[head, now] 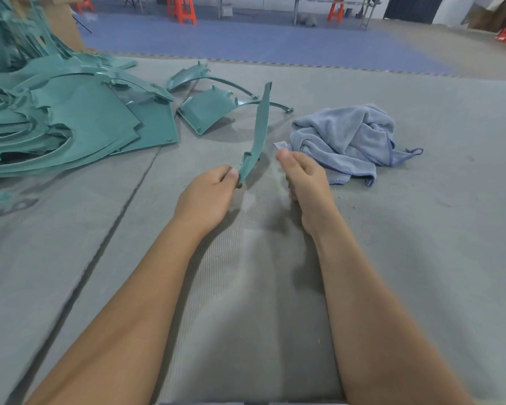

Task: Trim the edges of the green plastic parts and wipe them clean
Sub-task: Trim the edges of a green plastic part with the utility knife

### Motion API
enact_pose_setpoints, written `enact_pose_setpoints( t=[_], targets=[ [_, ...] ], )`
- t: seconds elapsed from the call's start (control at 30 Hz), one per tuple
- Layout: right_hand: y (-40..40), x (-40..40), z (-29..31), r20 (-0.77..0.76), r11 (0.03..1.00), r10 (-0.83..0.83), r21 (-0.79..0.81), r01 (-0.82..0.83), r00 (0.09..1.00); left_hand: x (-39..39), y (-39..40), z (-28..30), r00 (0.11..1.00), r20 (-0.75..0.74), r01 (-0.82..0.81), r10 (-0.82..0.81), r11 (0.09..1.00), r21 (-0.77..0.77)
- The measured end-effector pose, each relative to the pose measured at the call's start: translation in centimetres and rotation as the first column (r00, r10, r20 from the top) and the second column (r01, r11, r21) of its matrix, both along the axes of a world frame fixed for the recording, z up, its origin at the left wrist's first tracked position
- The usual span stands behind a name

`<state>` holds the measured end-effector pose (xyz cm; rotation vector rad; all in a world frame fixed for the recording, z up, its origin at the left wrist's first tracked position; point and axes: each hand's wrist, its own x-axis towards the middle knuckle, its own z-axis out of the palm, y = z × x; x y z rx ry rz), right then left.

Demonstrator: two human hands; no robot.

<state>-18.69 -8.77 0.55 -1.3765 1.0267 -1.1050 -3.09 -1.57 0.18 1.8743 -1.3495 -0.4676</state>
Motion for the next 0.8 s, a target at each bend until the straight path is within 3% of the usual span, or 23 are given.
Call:
enact_pose_setpoints(
  t=[0.07, 0.2, 0.37, 0.6, 0.8],
  targets=[
    [-0.03, -0.07, -0.07, 0.014, 0.989, 0.116, 0.091, -0.117, 0.993, 0.02, -0.07, 0.01, 0.999, 0.021, -0.035, 0.036, 0.998, -0.052],
    [0.37, -0.12, -0.47, -0.072, 0.996, 0.083, -0.002, -0.084, 0.994, 0.09, 0.06, -0.08, 0.965, 0.195, -0.149, 0.174, 0.979, -0.135],
    [0.80, 0.17, -0.76, -0.055, 0.981, 0.160, -0.101, -0.165, 0.986, -0.60, -0.26, -0.35, 0.923, 0.357, -0.113, 0.144, 0.988, -0.107],
    [0.92, 0.22, -0.58, -0.120, 0.965, 0.242, -0.074, -0.252, 0.963, -0.34, -0.52, -0.08, 0.974, 0.202, -0.096, 0.099, 0.995, -0.026],
    [0.96, 0.29, -0.42, -0.174, 0.960, 0.237, -0.111, -0.258, 0.956, -0.56, -0.49, -0.27, 0.975, 0.204, -0.079, 0.082, 0.997, -0.019]
  ],
)
